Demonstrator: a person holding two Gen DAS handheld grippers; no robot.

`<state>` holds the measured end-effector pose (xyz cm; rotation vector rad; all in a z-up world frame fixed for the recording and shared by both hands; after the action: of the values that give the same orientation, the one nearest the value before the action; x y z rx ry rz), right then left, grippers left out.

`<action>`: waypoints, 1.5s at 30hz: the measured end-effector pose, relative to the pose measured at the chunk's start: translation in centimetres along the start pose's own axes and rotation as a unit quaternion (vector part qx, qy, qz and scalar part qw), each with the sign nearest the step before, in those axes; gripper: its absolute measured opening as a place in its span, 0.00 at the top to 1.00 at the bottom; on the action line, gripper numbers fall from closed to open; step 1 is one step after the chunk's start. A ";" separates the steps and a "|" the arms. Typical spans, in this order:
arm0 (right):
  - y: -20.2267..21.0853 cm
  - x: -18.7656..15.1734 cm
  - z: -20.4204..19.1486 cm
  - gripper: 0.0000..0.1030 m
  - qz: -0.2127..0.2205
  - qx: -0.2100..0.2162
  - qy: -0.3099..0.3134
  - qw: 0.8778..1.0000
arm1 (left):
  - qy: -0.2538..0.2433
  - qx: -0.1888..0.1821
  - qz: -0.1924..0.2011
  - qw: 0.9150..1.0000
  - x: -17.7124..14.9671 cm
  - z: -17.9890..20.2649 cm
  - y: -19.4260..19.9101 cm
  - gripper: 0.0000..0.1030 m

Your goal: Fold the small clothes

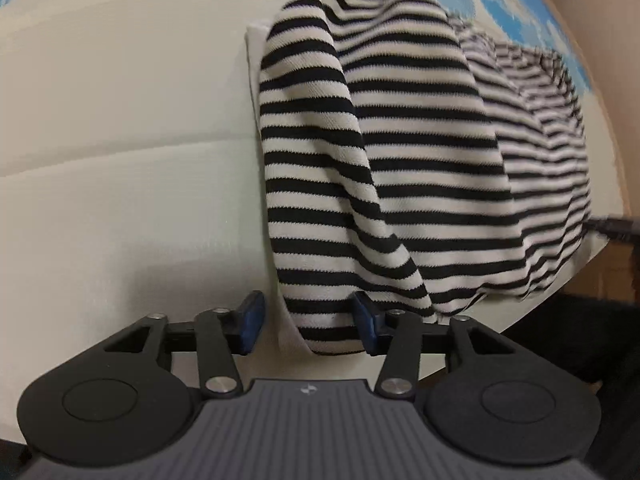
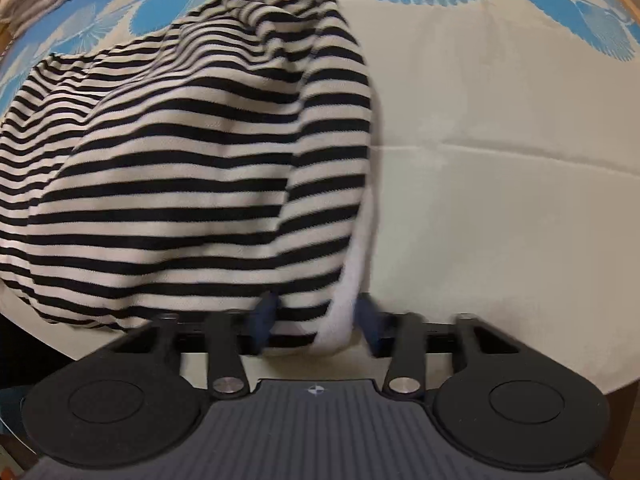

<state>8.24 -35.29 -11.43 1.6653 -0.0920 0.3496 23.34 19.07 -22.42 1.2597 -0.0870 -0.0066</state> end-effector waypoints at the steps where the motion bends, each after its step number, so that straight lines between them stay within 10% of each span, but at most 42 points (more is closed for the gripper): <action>1: 0.3 0.1 0.0 0.87 0.006 0.001 0.001 1.000 | -0.012 -0.001 0.000 1.000 0.0 0.2 0.1 0.98; 7: 5.8 0.2 4.2 0.95 0.129 0.008 -0.101 0.986 | -0.004 -0.035 0.121 0.992 0.7 -2.2 7.0 0.97; 9: 7.4 -0.3 4.4 0.96 0.152 -0.006 -0.092 0.984 | -0.025 0.009 0.132 0.991 -0.2 -2.7 7.7 0.97; 15: 2.7 -1.7 2.9 0.97 0.015 -0.058 -0.018 0.998 | -0.096 0.070 0.042 0.992 -2.5 -0.9 3.7 0.96; 18: 3.4 -1.2 3.5 0.96 0.032 -0.071 -0.037 0.996 | -0.093 0.091 0.052 0.990 -1.9 -0.6 4.0 0.92; 23: 6.1 -0.6 4.3 0.86 0.121 -0.060 -0.074 0.988 | -0.049 -0.009 0.121 0.991 -0.1 0.8 7.1 0.81; 26: 4.5 -0.5 3.4 0.85 0.101 -0.039 -0.035 0.993 | -0.074 -0.031 0.104 0.991 0.0 3.0 6.1 0.78; 33: 0.2 0.0 3.2 0.57 0.008 -0.101 -0.013 0.995 | -0.125 0.079 0.007 0.989 -0.3 3.5 0.1 0.61; 39: 4.1 2.9 3.5 0.57 0.168 -0.115 -0.058 0.977 | -0.025 -0.017 0.139 0.990 3.7 2.4 5.8 0.60; 45: 2.9 7.0 3.9 0.48 0.212 -0.129 -0.077 0.966 | 0.058 0.026 0.225 0.972 8.1 3.0 5.3 0.46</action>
<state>14.84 -38.46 -7.00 1.4035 -0.5937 0.5058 30.95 17.46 -15.98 1.2673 -0.2700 0.4632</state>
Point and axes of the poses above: each gripper's, at about its wrist camera, not at the fingertips, and y roughly against the way its jaws point, z to its right, x to its top, the point moved 3 cm from there along -y, roughly the way its jaws point, and after that the axes turned 12 degrees about y, right-handed, at the moved point
